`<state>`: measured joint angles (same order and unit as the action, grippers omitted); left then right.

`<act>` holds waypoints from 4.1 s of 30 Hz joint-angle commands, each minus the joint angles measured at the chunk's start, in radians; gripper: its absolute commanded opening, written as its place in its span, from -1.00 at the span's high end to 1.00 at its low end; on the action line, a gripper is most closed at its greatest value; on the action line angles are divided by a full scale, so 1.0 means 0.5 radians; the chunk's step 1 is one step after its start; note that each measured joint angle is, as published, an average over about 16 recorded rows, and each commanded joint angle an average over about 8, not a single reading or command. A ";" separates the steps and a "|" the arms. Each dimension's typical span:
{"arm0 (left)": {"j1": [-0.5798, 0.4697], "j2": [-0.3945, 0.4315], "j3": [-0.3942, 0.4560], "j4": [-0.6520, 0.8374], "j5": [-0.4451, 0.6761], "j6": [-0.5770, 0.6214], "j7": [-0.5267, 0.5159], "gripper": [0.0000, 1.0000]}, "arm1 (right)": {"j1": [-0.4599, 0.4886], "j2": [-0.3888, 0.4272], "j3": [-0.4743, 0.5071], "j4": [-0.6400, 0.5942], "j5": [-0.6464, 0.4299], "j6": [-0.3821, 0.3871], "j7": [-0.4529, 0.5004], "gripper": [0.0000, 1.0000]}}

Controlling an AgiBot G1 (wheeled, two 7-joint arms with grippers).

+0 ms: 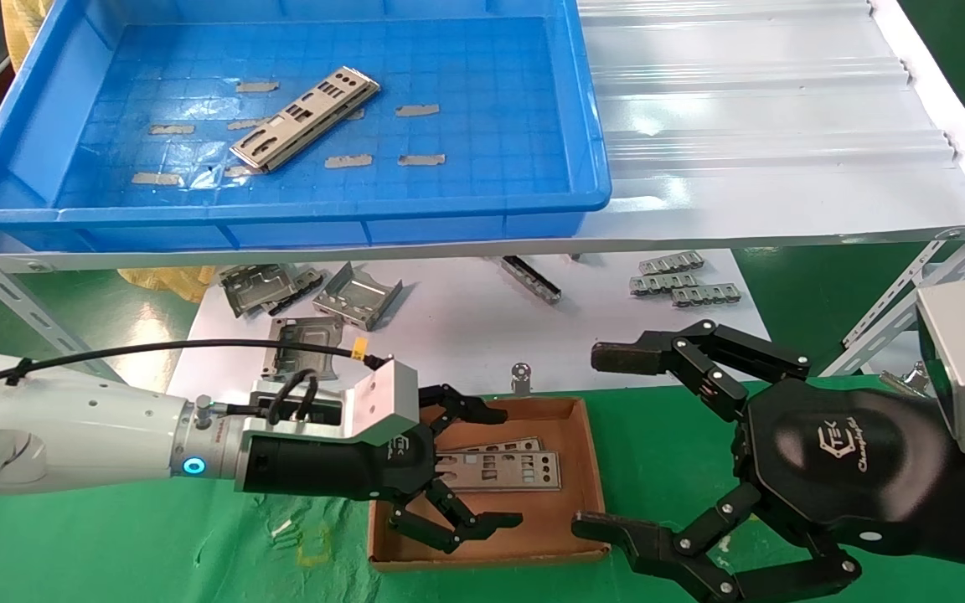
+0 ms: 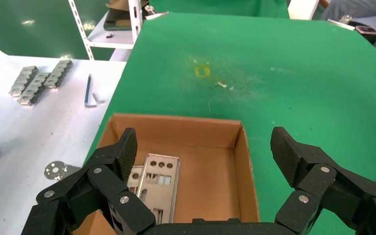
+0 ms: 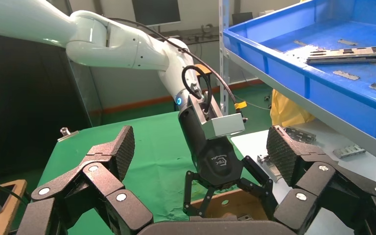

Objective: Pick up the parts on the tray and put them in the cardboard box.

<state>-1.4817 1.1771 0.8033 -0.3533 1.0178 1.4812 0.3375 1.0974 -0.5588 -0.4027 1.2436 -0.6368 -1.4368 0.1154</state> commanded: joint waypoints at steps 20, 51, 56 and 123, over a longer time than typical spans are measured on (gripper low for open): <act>0.201 -0.284 -0.261 -0.479 -0.135 -0.005 -0.266 -1.00 | 0.000 0.000 0.000 0.000 0.000 0.000 0.000 -1.00; 0.629 -0.875 -0.810 -1.444 -0.441 0.019 -0.813 -1.00 | 0.000 0.000 0.000 0.000 0.000 0.000 0.000 -1.00; 0.698 -0.971 -0.898 -1.600 -0.491 0.022 -0.902 -1.00 | 0.000 0.000 0.000 0.000 0.000 0.000 0.000 -1.00; 0.815 -1.132 -1.048 -1.862 -0.574 0.028 -1.050 -1.00 | 0.000 0.000 0.000 -0.001 0.001 0.001 0.000 -1.00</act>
<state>-1.0742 0.6110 0.2795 -1.2842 0.7306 1.4953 -0.1873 1.0972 -0.5586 -0.4027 1.2433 -0.6366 -1.4365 0.1153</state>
